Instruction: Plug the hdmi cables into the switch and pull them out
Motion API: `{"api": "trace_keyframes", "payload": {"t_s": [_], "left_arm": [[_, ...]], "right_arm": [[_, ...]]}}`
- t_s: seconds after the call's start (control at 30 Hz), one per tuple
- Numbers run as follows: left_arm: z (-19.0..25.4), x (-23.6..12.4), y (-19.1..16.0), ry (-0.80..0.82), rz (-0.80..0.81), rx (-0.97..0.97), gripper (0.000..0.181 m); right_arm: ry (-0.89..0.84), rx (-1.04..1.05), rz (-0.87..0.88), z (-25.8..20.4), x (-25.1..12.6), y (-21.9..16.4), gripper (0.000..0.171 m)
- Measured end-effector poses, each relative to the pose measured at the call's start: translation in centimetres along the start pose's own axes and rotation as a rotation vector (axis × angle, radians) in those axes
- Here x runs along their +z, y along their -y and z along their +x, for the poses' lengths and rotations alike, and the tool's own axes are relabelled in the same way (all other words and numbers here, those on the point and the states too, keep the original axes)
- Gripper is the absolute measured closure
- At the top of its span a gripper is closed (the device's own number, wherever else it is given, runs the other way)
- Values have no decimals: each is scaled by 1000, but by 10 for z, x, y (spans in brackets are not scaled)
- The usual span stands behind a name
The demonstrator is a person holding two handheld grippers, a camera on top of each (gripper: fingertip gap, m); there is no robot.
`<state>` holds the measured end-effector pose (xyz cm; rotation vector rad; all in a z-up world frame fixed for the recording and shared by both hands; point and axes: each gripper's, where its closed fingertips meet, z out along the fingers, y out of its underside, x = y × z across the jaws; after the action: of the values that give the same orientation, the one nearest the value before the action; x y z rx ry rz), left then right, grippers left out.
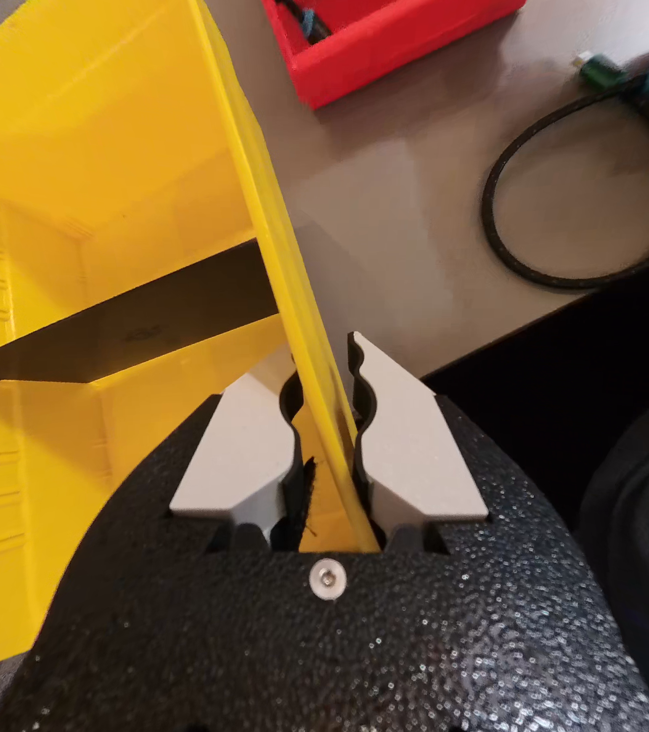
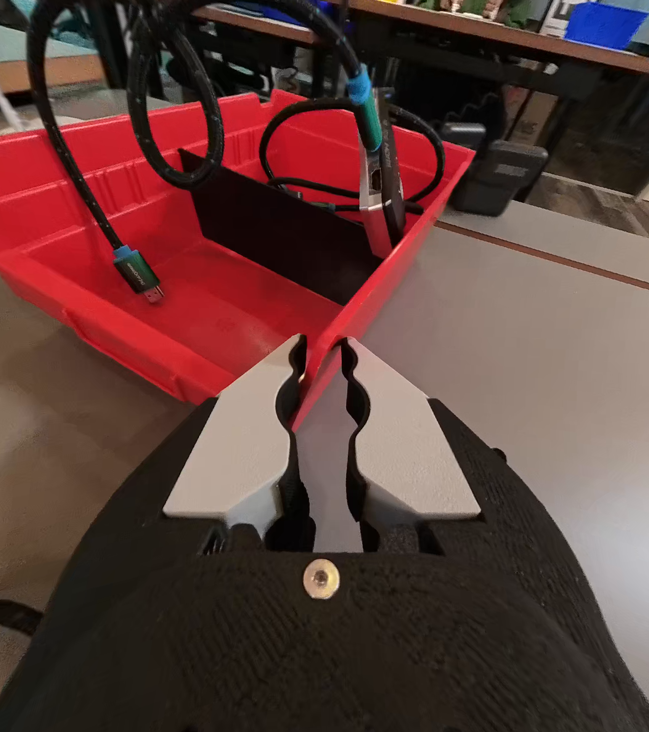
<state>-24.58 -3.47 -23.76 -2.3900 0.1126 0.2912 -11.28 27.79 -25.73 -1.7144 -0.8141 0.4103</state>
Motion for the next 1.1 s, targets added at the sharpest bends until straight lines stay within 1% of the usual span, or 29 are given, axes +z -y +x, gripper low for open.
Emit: {"api": "trace_keyframes", "payload": {"t_s": [0.23, 0.3, 0.4, 0.5, 0.6, 0.7, 0.77, 0.87, 0.93, 1.0, 1.1], "left_arm": [[1, -37, 0, 18, 12, -24, 163], [5, -48, 5, 9, 24, -2, 163], [16, -65, 22, -30, 79, 44, 163], [33, -77, 46, -70, 140, 125, 163], [56, -80, 74, -132, 205, 217, 163], [86, -76, 104, -232, 263, 297, 163], [108, -69, 124, -304, 290, 347, 163], [143, -53, 156, -406, 305, 422, 162], [170, -38, 179, -472, 301, 479, 162], [200, -18, 204, -536, 298, 526, 162], [250, 22, 241, -617, 279, 570, 162]], "right_arm": [[121, -66, 29, -65, 6, 12, 148], [162, -66, 93, -71, -3, 24, 141], [184, -75, 191, -55, -25, 42, 130], [178, -89, 232, -23, -46, 51, 129], [121, -159, 245, 20, -70, 52, 130], [1, -213, 231, 81, -94, 43, 130], [-95, -181, 242, 127, -115, 39, 131], [-218, -59, 279, 192, -148, 36, 131], [-270, -21, 312, 225, -167, 37, 132], [-365, -20, 290, 259, -184, 32, 132], [-437, 10, 295, 291, -205, 25, 133]]}}
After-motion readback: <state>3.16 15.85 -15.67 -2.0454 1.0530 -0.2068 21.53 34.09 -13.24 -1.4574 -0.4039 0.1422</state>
